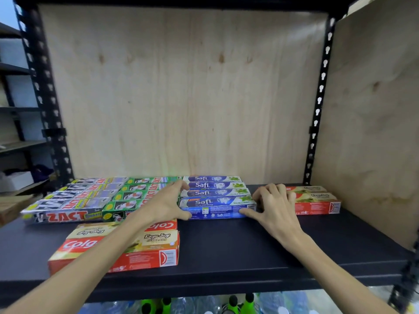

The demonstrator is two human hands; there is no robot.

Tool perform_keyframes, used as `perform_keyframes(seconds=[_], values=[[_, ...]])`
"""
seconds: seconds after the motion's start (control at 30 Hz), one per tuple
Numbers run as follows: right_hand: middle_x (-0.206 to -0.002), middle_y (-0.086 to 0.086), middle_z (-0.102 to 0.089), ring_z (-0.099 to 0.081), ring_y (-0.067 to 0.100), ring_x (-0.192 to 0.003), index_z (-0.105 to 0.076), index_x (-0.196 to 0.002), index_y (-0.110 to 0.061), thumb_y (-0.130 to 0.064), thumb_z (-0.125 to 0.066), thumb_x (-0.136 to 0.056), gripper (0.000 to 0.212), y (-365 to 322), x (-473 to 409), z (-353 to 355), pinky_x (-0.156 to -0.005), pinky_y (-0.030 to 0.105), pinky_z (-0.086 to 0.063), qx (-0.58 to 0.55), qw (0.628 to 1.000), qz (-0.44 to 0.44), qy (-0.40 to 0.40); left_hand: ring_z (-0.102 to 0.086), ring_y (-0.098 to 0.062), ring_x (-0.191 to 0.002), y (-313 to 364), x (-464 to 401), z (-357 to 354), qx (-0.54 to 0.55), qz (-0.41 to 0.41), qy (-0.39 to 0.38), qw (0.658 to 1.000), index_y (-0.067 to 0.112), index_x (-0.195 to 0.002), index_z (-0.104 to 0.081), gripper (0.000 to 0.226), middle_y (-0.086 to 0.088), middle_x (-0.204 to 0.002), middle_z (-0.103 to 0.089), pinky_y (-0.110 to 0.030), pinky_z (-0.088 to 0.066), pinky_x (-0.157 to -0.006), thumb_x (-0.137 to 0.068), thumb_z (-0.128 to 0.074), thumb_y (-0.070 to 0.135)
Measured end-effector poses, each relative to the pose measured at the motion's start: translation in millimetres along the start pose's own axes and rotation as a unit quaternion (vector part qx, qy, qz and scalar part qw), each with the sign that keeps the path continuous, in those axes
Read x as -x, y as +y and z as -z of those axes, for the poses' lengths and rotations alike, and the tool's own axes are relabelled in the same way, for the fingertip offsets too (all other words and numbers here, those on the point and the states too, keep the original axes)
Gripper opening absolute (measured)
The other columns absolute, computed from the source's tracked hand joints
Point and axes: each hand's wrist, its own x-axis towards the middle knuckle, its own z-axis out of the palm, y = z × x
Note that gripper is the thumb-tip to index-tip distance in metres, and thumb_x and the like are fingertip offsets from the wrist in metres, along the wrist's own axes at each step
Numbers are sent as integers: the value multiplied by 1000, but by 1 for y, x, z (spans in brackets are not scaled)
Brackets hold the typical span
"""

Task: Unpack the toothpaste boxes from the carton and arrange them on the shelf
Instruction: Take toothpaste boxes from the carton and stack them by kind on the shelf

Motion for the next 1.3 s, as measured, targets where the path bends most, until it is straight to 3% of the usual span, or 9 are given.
perform_keyframes(seconds=[0.17,0.4,0.53,0.67,0.8,0.93,1.03,1.13,1.3], values=[[-108,-7,-51,-40,18,-107,-60,-104,-34,-86,-61,-64,65,8,2,-1,-89,35,-26,-37,999,-31,-18,-49,-8,-126,3,-4,-3,19,-29,-18,999,23,-146,-40,86,7,-145,-49,-23,-41,-101,-74,-86,29],[-136,4,-47,-35,26,-127,-45,-138,-26,-90,-55,-55,105,51,3,25,-102,45,-31,-73,992,-97,-32,-45,-7,-135,73,-23,-33,67,-101,14,992,29,-149,-33,100,13,-147,-44,-27,-39,-109,-69,-85,57],[-141,9,-44,-34,30,-130,-40,-144,-26,-79,-70,-60,104,92,4,38,-104,47,-30,-53,989,-128,-49,-43,-14,-140,119,-44,-60,56,-109,10,992,29,-152,-27,110,8,-155,-42,-40,-40,-113,-65,-78,73],[-140,13,-48,-38,34,-127,-38,-147,-24,-74,-75,-59,108,126,2,43,-103,44,-33,-50,984,-158,-72,-41,-17,-143,143,-63,-81,18,-111,-10,994,21,-154,-28,113,4,-158,-40,-39,-38,-114,-66,-76,75],[-142,13,-47,-38,34,-129,-34,-151,-25,-78,-74,-57,115,148,2,38,-107,43,-31,-36,978,-183,-96,-52,-19,-133,153,-80,-89,-4,-108,-18,994,21,-146,-41,100,3,-147,-54,-38,-43,-107,-68,-77,72],[-146,8,-46,-41,27,-135,-31,-154,-22,-71,-83,-50,126,159,-1,38,-111,41,-36,-145,964,-189,-116,-54,-15,-129,151,-92,-88,30,-107,-62,992,23,-147,-43,97,7,-144,-56,-37,-43,-110,-69,-81,66],[-148,8,-44,-40,26,-137,-27,-155,-21,-68,-87,-49,131,162,-6,34,-113,42,-37,-166,962,-182,-121,-56,-11,-125,149,-98,-86,43,-103,-69,991,27,-141,-51,86,12,-135,-60,-34,-43,-110,-69,-83,62],[-149,8,-42,-39,26,-137,-25,-156,-23,-65,-88,-52,129,163,-13,29,-113,43,-37,-173,961,-173,-130,-58,-10,-121,147,-107,-82,31,-86,-69,993,27,-137,-57,85,13,-131,-63,-31,-45,-107,-65,-85,62],[-153,7,-26,-36,25,-140,-16,-157,-25,-54,-85,-69,116,162,-34,12,-115,40,-34,-195,952,-152,-178,-65,-5,-103,142,-125,-78,18,-71,-77,994,29,-109,-69,53,17,-107,-71,-24,-49,-96,-67,-87,56]])
